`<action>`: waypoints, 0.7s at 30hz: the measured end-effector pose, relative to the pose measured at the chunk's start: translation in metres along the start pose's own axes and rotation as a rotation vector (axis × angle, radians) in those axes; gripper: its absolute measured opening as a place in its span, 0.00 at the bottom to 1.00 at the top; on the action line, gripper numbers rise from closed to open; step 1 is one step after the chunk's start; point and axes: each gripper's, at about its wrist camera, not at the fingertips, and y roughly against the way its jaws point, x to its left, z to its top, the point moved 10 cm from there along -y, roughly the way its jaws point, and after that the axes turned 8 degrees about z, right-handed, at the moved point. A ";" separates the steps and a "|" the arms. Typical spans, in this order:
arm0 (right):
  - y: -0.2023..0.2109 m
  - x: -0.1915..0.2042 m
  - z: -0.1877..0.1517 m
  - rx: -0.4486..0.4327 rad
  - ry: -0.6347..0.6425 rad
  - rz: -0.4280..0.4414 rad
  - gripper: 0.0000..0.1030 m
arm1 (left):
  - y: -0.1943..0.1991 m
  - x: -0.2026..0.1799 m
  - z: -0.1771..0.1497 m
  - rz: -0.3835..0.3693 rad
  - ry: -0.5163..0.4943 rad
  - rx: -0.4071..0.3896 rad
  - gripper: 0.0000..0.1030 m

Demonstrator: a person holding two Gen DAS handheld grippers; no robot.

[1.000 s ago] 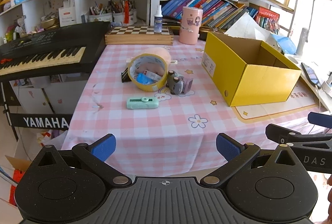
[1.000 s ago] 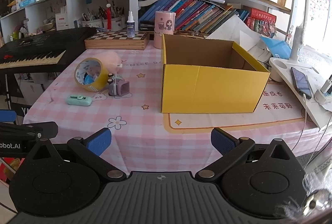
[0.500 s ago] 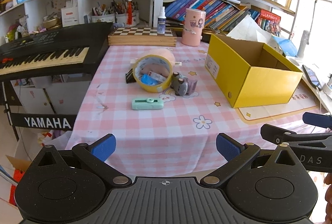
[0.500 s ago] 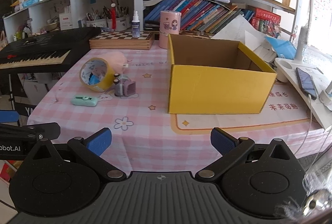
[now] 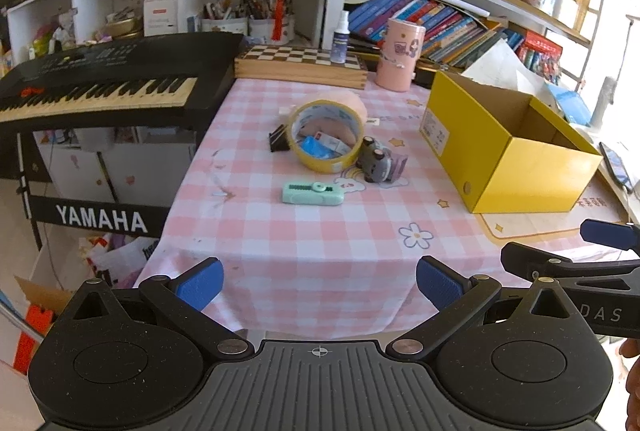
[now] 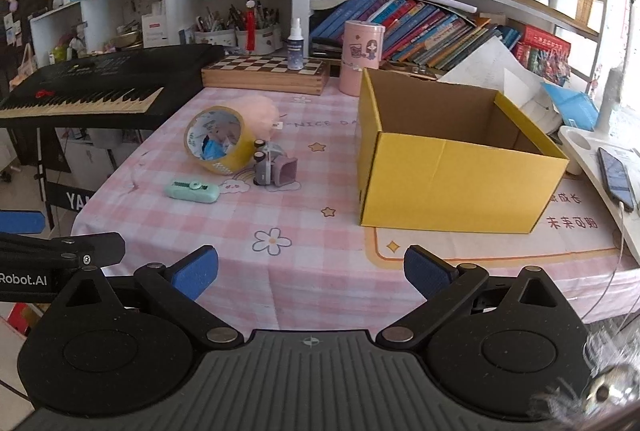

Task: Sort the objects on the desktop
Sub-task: 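Move both tools toward the objects beside the tape roll, then grasp the mint-green stapler with the left tool while the right tool approaches the toy truck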

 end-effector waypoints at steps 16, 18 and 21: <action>-0.042 0.012 0.015 0.029 0.058 0.079 0.80 | -0.033 0.009 0.007 0.032 0.029 0.036 0.95; -0.049 0.011 0.018 0.031 0.062 0.087 0.76 | -0.038 0.008 0.009 0.031 0.027 0.041 0.94; -0.057 0.012 0.023 0.035 0.075 0.101 0.74 | -0.046 0.006 0.013 0.033 0.018 0.045 0.94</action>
